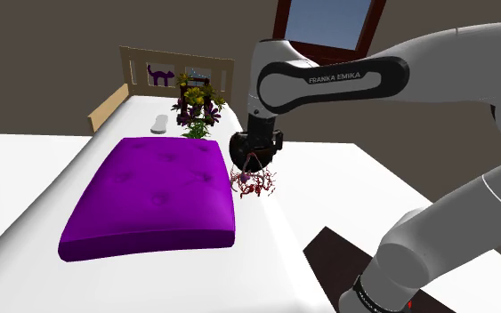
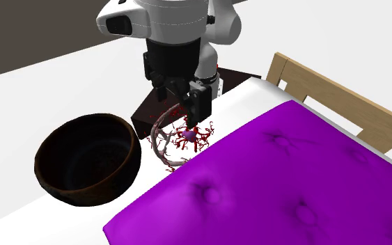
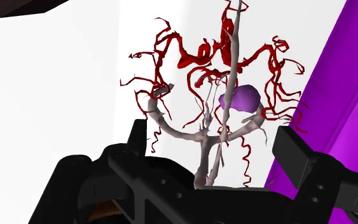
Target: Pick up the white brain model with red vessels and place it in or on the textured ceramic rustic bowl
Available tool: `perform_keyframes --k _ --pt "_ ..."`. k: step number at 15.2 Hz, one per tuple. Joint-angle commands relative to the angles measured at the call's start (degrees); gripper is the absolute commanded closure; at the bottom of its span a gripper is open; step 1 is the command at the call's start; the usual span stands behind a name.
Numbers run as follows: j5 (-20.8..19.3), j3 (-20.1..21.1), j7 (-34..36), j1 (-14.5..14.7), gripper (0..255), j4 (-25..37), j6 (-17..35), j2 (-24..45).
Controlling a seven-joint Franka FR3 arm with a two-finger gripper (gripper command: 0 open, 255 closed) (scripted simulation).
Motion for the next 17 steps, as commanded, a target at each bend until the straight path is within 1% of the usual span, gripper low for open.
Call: perform_keyframes --k 1,7,8,17 --pt "0.0 0.1 0.1 0.0 0 -0.4 0.7 0.2" --pt "0.0 0.1 0.1 0.0 0 -0.4 0.7 0.2" --pt "0.0 0.1 0.1 0.0 255 -0.4 0.7 0.2" --pt "0.0 0.1 0.1 0.0 255 -0.4 0.7 0.2"
